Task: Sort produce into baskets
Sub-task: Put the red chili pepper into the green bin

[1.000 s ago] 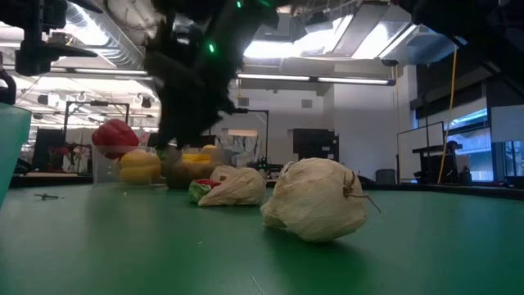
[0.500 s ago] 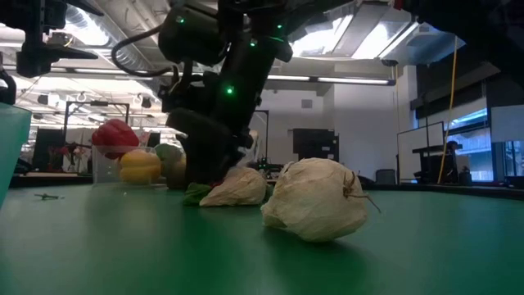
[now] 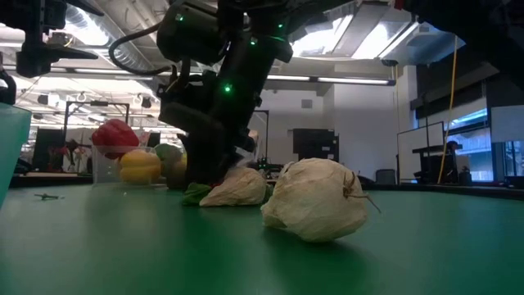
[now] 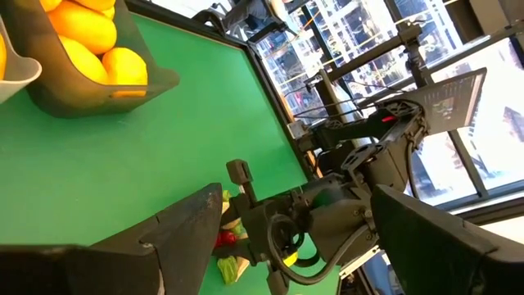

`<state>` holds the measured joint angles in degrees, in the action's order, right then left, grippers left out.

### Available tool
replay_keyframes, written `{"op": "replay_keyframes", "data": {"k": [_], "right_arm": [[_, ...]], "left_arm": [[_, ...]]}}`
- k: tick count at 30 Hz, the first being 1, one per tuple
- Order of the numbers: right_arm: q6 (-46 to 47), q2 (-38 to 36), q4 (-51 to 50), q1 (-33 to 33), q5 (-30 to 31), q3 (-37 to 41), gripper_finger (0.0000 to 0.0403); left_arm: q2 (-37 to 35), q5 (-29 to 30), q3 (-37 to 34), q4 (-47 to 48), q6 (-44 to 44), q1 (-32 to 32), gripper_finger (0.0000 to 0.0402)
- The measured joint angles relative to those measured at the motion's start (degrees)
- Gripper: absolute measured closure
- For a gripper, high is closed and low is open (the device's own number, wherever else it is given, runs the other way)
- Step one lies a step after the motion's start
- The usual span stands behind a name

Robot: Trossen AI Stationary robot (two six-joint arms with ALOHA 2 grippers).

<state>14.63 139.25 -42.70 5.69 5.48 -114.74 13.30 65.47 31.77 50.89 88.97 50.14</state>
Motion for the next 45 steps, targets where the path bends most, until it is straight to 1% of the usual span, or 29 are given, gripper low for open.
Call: {"op": "replay_keyframes", "data": {"k": [4,7,13,18,22,26,34,36,38,39,41,45], "right_arm": [[-0.4,-0.3,-0.5,-0.1,0.0,-1.1,0.0333],[-1.4,-0.2,-1.0,-0.1,0.0,-4.0,0.0345],[-2.1,-0.5,-0.9,0.0,-1.1,-11.1,0.0346],[-5.4,-0.6,0.6,0.9,-5.8,-16.9,0.0343],[-8.7,-0.7,5.2,3.5,-9.5,-19.4,0.0343],[-13.3,-0.7,12.5,6.9,-13.2,-19.8,0.0343],[-22.4,0.2,22.5,12.6,-12.7,-19.8,0.0342],[-22.6,0.8,23.6,13.3,-12.6,-19.6,0.0342],[-22.5,1.9,27.6,13.7,-12.6,-19.7,0.0342],[-22.4,2.3,28.0,13.9,-12.6,-19.7,0.0342],[-21.0,3.4,31.2,13.9,-13.2,-19.7,0.0342],[-18.4,5.5,33.2,13.8,-14.1,-19.7,0.0342]], "left_arm": [[0.0,0.0,0.0,0.0,-0.4,0.0,0.0095],[0.0,0.0,0.0,0.0,-0.4,0.0,0.0095],[0.0,0.0,0.0,0.0,-0.4,0.0,0.0095],[0.0,0.0,0.0,0.0,-0.5,0.0,0.0095],[0.0,0.0,0.0,0.1,-0.8,0.0,0.0095],[0.0,0.0,0.0,0.4,-0.8,0.0,0.0095],[0.0,0.0,0.0,0.8,-0.5,0.0,0.0095],[0.0,0.0,0.0,0.8,-0.5,0.0,0.0095],[0.0,0.0,0.0,0.8,-0.5,0.0,0.0095],[0.0,0.0,0.0,0.8,-0.6,0.0,0.0095],[0.0,0.0,0.0,0.8,-0.5,0.0,0.0095],[0.0,0.0,0.0,0.8,-0.3,0.0,0.0095]]}}
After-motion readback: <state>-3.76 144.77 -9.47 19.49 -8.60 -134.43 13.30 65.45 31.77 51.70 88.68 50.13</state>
